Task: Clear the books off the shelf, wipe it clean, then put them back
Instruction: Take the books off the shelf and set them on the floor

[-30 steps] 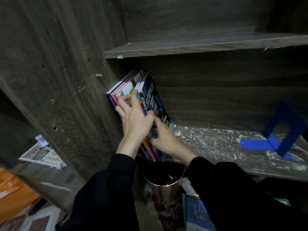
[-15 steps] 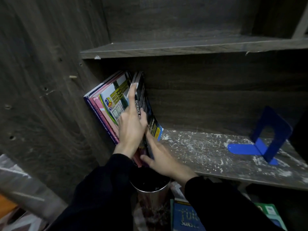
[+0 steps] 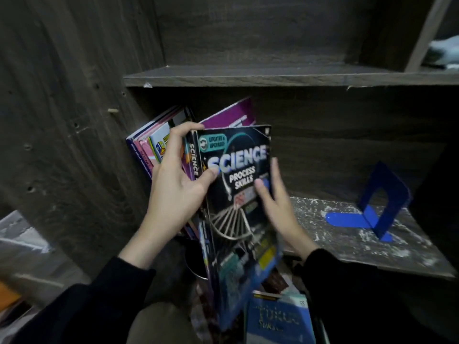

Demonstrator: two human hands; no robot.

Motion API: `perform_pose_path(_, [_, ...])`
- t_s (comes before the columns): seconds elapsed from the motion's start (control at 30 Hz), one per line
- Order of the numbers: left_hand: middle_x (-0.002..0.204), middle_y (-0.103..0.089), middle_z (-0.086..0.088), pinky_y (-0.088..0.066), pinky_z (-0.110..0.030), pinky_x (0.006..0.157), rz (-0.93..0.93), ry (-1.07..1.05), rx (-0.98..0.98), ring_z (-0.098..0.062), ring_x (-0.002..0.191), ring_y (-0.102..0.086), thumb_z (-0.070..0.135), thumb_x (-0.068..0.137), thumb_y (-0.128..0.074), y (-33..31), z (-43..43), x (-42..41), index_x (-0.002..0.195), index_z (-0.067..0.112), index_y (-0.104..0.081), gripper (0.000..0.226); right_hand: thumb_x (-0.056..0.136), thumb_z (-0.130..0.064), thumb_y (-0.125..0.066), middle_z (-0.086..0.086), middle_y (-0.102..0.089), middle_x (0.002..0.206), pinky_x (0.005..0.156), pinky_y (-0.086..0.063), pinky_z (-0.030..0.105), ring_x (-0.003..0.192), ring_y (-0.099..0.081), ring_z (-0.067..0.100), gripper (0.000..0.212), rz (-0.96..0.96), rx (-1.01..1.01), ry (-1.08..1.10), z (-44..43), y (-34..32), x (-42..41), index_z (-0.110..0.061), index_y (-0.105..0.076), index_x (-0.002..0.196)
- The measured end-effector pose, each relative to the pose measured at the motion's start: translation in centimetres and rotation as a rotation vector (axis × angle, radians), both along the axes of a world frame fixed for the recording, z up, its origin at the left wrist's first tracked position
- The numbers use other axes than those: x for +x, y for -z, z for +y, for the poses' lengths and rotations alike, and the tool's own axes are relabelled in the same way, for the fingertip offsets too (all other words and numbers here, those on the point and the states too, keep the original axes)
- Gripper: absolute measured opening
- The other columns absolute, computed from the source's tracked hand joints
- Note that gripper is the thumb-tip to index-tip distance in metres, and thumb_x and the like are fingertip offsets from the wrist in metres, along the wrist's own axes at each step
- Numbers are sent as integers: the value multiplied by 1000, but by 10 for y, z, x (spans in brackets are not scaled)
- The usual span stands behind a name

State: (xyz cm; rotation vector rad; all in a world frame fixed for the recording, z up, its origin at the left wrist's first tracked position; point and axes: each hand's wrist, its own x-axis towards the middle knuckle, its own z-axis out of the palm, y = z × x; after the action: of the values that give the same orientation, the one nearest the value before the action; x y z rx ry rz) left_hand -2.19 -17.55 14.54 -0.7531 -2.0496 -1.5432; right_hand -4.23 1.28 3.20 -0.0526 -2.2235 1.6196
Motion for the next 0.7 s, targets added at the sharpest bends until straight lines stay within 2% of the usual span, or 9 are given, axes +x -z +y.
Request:
perform_pose_path(0.07, [107,-60,18,-53,-23,82,-165,142,156,-3,95,-64,-19,70,-68,6,-2,6,113,22,-47,62,70,-73,-56,-17,-28,150,109,-31,34,135,-35,10,91,-143,-196,-63,28,4,14,-56,-5,144])
perform_pose_path(0.13, [105,-64,3,-56,-28,79,-344,211,277,-13,93,-67,-21,68,-66,16,-4,11,109,23,-51,62,62,-66,-70,-12,-22,155,102,-41,35,124,-47,9,106,-321,-318,-232,52,10,39,-52,-8,146])
perform_pose_path(0.2, [93,-69,5,-59,-30,74,-512,212,348,-15,86,-67,-22,67,-64,33,-5,15,108,20,-52,60,65,-56,-77,-20,-15,152,95,-49,33,115,-53,3,107,-423,-305,-344,71,23,70,-53,-7,146])
perform_pose_path(0.27, [89,-70,2,-59,-29,64,-677,177,366,-17,80,-67,-22,68,-62,57,-5,20,111,17,-52,59,73,-38,-78,-26,-8,146,98,-46,27,119,-48,-4,105,-486,-225,-387,83,37,100,-56,-2,144])
perform_pose_path(0.33, [93,-67,-6,-57,-31,49,-847,146,344,-23,76,-68,-20,71,-62,88,-6,26,113,18,-54,58,66,-37,-84,-30,8,150,116,-22,36,138,-14,-3,115,-556,-47,-467,95,59,122,-66,0,138])
perform_pose_path(0.37, [94,-67,-6,-55,-32,42,-926,133,320,-24,71,-68,-18,72,-62,106,-5,29,112,21,-55,56,66,-30,-86,-31,6,151,117,-19,34,139,-9,-3,115,-601,-30,-516,98,68,132,-69,-3,135])
perform_pose_path(0.43, [92,-67,-5,-51,-29,37,-1042,110,279,-21,63,-68,-18,73,-62,142,-2,38,108,23,-56,54,72,-8,-81,-30,-14,148,107,-33,18,129,-29,-14,109,-705,-40,-607,101,87,146,-66,-12,134])
perform_pose_path(0.53, [87,-66,-8,-49,-23,43,-1123,109,214,-20,69,-64,-22,68,-64,193,7,47,103,19,-55,55,73,2,-76,-26,-24,146,99,-36,10,124,-35,-16,100,-853,16,-676,108,117,162,-60,-26,135])
perform_pose_path(0.7, [96,-69,-9,-55,-44,82,-1215,78,-74,-32,97,-64,-6,49,-76,277,35,37,101,16,-58,59,78,4,-70,-8,-13,158,116,-26,39,144,-17,19,95,-1174,46,-649,110,161,169,-52,-27,140])
